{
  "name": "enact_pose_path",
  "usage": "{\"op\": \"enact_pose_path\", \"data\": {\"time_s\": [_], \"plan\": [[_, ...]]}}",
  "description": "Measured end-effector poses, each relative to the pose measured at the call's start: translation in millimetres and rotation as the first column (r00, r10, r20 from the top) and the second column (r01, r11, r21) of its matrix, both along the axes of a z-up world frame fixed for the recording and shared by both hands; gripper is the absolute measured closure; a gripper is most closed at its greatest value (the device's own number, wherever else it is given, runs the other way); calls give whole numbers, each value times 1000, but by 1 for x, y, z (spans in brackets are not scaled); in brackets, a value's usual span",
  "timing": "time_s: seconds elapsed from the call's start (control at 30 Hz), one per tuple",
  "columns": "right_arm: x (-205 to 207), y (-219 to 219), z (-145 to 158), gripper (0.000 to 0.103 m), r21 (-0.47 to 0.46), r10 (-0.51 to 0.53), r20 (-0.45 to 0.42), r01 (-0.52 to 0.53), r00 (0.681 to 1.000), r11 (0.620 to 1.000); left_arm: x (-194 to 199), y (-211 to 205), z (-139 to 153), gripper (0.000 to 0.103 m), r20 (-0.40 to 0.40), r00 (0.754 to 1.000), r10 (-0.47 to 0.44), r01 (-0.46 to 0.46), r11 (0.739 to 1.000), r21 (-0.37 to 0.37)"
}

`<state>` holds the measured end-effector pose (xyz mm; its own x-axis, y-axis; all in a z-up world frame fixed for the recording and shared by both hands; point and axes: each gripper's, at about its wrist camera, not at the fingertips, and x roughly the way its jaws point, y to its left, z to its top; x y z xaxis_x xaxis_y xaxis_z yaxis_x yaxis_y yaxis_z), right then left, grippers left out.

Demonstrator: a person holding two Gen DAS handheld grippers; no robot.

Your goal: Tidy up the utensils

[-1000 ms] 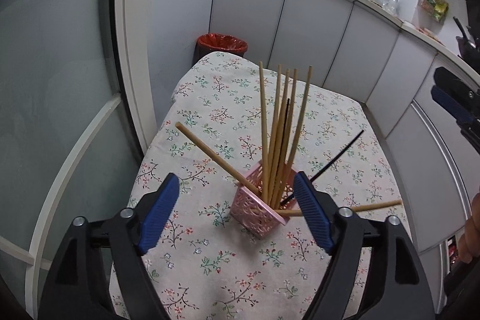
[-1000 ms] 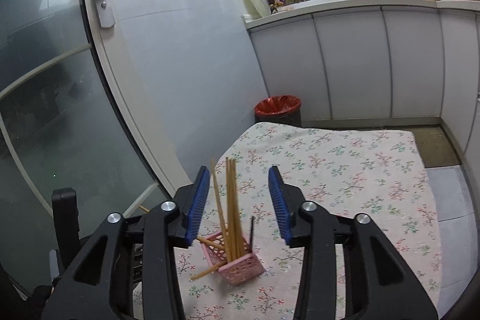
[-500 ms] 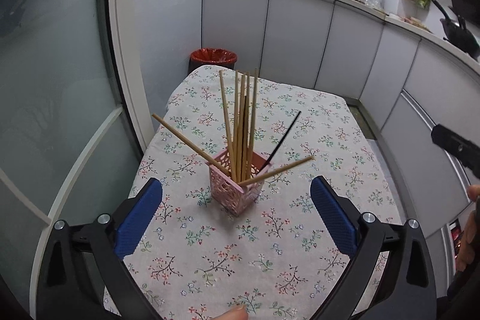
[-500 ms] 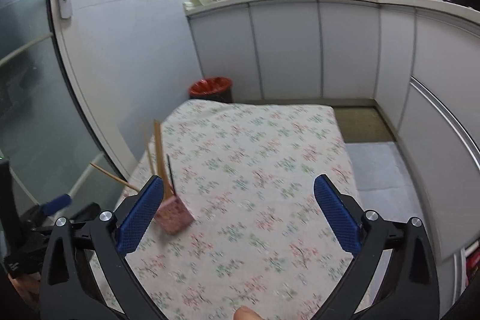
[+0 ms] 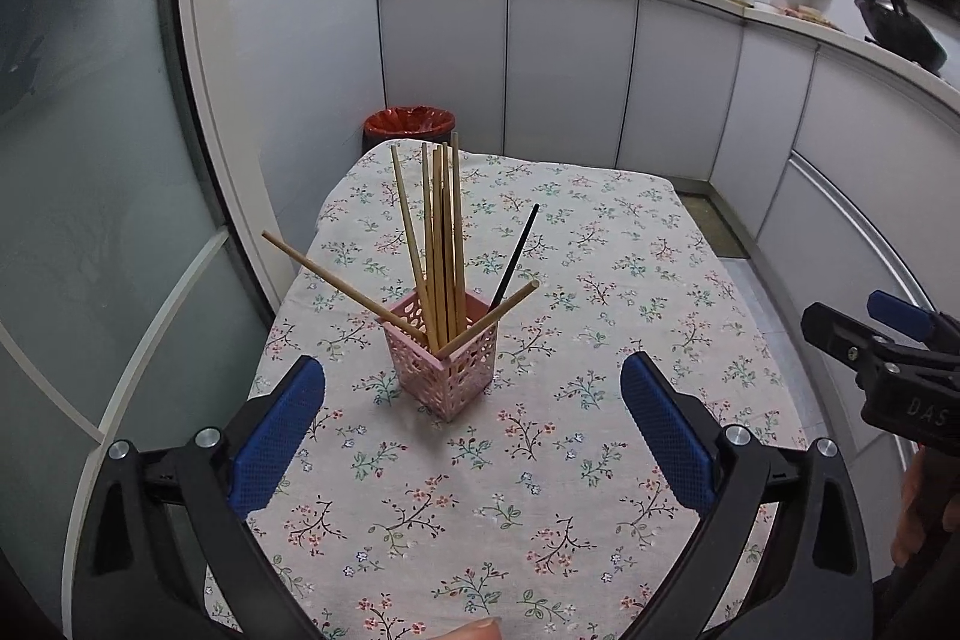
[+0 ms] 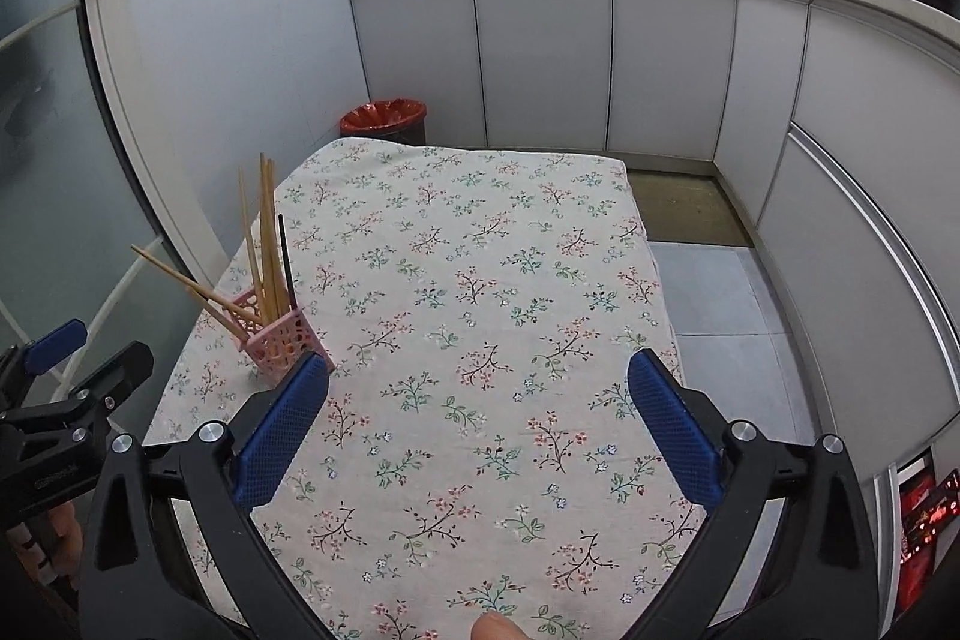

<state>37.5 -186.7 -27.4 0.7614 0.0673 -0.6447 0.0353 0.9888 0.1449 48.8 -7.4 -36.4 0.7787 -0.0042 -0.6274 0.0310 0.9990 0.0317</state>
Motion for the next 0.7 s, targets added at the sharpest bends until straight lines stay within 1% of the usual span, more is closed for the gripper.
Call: {"op": "enact_pose_path", "data": {"time_s": [0.7], "plan": [[4, 1, -6, 7, 9, 10, -32, -10, 999, 1000, -2, 1, -3, 7, -4, 1000, 7, -7, 1000, 0]]}}
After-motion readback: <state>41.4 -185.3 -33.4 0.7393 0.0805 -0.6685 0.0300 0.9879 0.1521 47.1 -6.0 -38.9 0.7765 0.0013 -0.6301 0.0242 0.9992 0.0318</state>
